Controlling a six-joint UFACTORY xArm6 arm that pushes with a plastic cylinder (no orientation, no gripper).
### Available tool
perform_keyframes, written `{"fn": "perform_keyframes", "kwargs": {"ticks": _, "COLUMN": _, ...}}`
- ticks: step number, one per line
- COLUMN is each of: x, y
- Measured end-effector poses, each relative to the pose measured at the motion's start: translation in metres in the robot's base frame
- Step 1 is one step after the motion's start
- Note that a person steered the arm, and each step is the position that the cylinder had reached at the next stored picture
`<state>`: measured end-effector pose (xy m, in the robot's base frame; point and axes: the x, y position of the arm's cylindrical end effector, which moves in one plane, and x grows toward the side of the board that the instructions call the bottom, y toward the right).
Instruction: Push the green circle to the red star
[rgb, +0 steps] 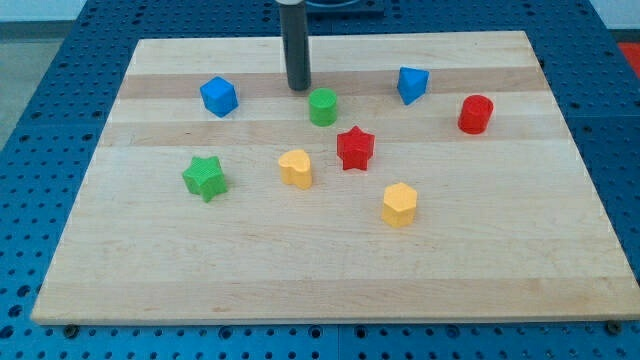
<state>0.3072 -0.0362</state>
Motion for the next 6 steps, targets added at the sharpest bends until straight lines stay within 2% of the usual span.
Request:
{"fn": "perform_keyframes", "kwargs": {"ticks": 2, "x": 0.022, "y": 0.021}}
{"fn": "perform_keyframes", "kwargs": {"ticks": 4, "x": 0.068, "y": 0.059}}
{"fn": "perform_keyframes", "kwargs": {"ticks": 6, "x": 0.061, "y": 0.059}}
